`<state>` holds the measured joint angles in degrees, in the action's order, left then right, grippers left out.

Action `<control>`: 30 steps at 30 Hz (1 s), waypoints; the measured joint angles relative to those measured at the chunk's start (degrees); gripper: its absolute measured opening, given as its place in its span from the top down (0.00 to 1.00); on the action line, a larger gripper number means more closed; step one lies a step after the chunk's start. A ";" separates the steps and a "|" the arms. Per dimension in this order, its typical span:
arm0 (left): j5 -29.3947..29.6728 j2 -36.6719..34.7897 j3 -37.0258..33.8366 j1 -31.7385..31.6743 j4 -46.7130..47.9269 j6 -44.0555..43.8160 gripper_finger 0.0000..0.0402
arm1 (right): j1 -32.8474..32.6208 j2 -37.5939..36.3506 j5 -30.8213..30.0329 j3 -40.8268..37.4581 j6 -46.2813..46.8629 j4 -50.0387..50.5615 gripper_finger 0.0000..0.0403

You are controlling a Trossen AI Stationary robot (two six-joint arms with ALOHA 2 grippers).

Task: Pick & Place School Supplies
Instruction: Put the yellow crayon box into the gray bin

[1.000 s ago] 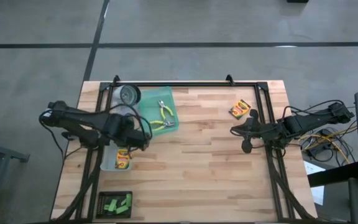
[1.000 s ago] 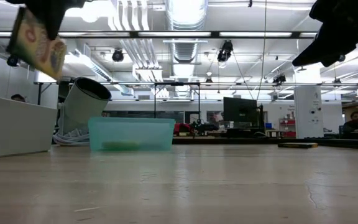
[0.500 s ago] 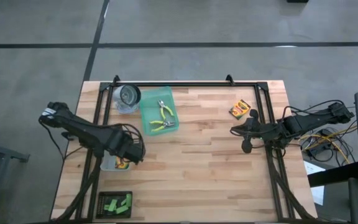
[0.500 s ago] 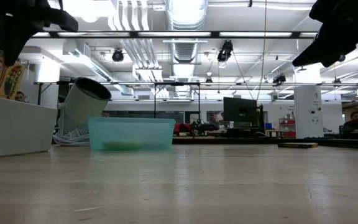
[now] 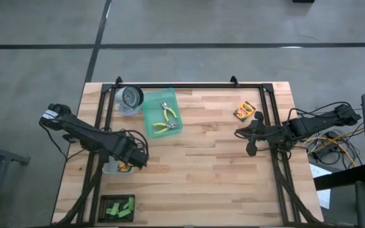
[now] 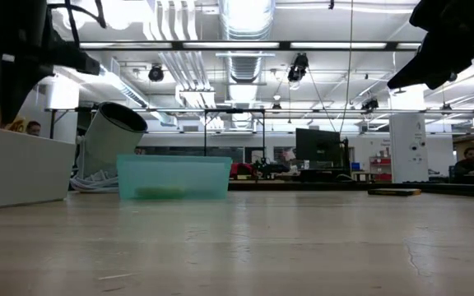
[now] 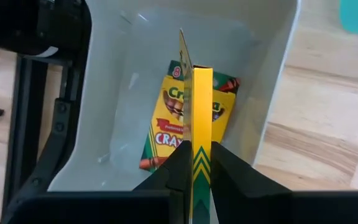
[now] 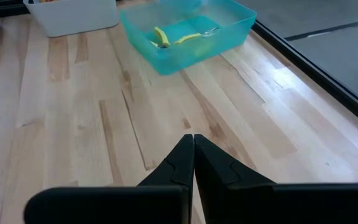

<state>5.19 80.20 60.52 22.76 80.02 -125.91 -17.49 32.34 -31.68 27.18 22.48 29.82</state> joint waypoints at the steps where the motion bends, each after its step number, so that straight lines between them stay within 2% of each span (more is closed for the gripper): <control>1: 0.00 0.00 -0.54 0.00 -0.61 0.00 0.90 | 0.00 0.00 0.00 0.00 0.00 0.01 0.98; 11: 0.79 -0.51 -2.74 0.00 -2.83 -1.44 0.86 | 0.01 0.00 0.00 0.00 -0.02 -0.01 0.98; 22: 2.47 -0.63 -2.74 -0.02 -3.13 -1.44 0.87 | 0.01 0.01 0.00 -0.04 -0.02 -0.02 0.98; 30: 2.65 -0.66 -5.38 -0.02 -7.52 0.10 0.87 | 0.01 0.00 0.00 -0.09 -0.02 -0.01 0.98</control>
<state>7.84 79.55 55.14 22.74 72.50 -125.80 -17.47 32.34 -31.68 27.09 22.46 29.80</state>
